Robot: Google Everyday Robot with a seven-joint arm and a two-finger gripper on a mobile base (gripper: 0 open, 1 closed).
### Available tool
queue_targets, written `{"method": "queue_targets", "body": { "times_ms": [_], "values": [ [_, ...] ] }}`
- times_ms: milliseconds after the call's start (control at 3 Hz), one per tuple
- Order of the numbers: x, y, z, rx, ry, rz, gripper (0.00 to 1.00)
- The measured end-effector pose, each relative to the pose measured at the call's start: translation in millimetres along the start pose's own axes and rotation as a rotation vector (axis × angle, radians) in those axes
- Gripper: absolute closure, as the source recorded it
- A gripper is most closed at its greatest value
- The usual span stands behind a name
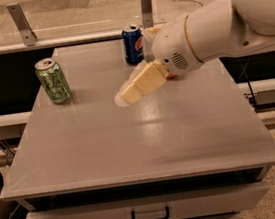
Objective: Knock green can over
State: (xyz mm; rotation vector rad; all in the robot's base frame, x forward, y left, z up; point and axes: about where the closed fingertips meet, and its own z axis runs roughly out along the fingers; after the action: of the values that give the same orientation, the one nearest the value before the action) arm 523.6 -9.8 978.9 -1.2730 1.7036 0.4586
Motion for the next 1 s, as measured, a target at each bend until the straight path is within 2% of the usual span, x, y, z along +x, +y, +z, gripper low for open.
{"method": "queue_targets", "body": {
  "times_ms": [333,667,1000],
  "values": [
    [-32,-5,29,0.022,-0.063,-0.005,0.0],
    [-36,-7,31,0.032,-0.072,-0.008,0.0],
    [-35,-9,51,0.012,-0.082,0.003,0.0]
  ]
}}
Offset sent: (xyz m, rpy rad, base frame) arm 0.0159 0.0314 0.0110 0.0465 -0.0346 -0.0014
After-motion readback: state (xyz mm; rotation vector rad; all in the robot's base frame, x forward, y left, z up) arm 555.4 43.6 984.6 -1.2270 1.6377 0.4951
